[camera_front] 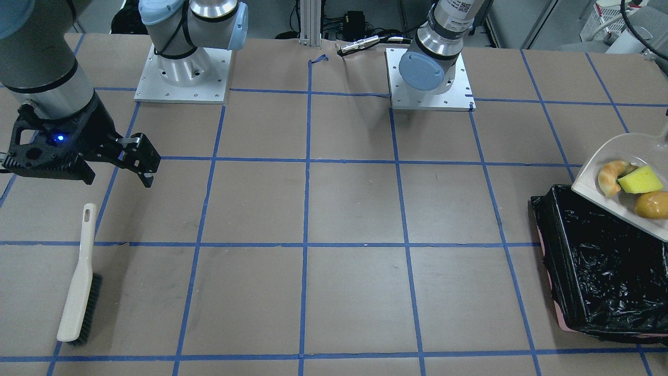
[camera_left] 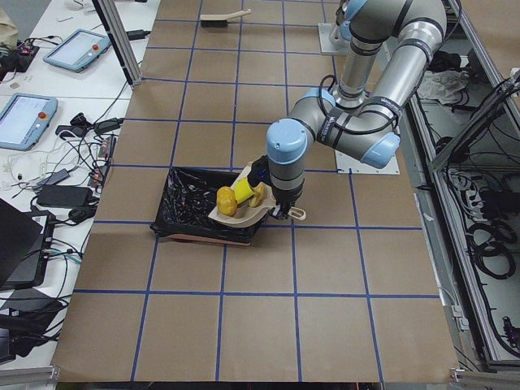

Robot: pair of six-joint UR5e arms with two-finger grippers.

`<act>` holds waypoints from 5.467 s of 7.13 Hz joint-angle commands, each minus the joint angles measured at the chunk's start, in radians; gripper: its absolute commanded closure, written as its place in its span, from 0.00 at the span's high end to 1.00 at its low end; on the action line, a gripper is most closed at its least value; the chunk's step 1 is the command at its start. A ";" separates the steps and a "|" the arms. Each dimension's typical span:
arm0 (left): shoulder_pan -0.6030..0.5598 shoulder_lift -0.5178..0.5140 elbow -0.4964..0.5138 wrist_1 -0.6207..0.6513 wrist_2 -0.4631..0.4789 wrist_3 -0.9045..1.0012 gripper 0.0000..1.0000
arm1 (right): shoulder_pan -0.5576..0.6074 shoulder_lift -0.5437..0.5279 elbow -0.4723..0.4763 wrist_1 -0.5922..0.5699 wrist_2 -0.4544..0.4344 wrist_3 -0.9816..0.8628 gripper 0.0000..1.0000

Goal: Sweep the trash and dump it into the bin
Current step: 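Tilt the dustpan over the black bin with the left gripper to dump trash, then bring the empty dustpan back to the table with the left gripper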

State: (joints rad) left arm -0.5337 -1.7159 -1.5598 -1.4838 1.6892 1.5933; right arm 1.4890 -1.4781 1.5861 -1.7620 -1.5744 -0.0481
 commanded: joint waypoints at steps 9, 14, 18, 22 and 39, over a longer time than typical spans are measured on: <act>-0.097 -0.004 0.003 -0.041 0.225 -0.038 0.05 | 0.129 -0.079 0.009 0.078 0.028 0.002 1.00; -0.164 -0.014 0.015 -0.036 0.363 -0.055 0.08 | 0.122 -0.086 0.012 0.078 0.010 0.004 1.00; -0.190 -0.022 0.017 -0.007 0.411 -0.056 0.13 | 0.122 -0.110 0.012 0.173 0.013 -0.003 1.00; -0.235 -0.051 0.090 0.014 0.463 -0.041 0.00 | 0.122 -0.110 0.012 0.164 0.011 -0.001 1.00; -0.770 -0.290 0.159 0.154 -0.134 0.281 0.02 | 0.122 -0.110 0.012 0.156 0.002 0.011 1.00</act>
State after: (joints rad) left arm -1.2757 -1.9733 -1.3952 -1.3648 1.5632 1.8568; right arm 1.6102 -1.5876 1.5984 -1.6061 -1.5728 -0.0386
